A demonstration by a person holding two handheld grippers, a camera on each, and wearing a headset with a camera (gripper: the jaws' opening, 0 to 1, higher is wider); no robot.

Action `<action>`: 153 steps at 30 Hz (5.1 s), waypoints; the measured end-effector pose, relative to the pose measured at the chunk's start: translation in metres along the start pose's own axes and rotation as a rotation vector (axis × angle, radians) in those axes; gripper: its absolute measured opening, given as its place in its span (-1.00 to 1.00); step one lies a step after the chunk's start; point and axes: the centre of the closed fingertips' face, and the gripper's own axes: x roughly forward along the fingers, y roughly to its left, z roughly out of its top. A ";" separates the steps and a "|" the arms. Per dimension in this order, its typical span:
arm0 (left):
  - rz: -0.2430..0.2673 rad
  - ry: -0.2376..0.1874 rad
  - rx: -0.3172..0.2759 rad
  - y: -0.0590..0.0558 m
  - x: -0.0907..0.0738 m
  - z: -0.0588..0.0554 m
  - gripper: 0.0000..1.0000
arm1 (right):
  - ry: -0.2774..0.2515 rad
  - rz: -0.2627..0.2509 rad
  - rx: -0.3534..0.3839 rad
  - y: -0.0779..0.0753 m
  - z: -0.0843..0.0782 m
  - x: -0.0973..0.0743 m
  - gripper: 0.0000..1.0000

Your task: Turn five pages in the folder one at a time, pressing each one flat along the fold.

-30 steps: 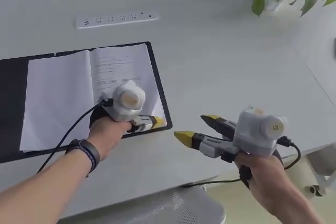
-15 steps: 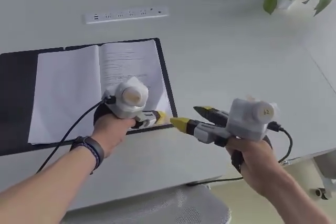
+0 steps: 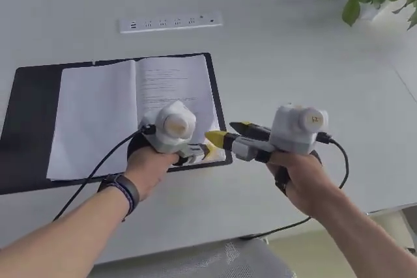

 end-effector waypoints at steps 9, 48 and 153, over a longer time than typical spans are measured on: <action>0.000 0.002 0.002 0.000 0.000 0.000 0.13 | -0.026 0.030 0.133 -0.013 0.009 0.026 -0.05; -0.022 -0.032 -0.061 -0.007 -0.033 0.008 0.33 | -0.002 0.045 0.320 -0.013 -0.021 0.030 -1.00; 0.326 -0.220 -0.301 0.138 -0.273 -0.118 0.47 | 0.208 0.361 0.016 0.213 -0.023 0.200 -1.00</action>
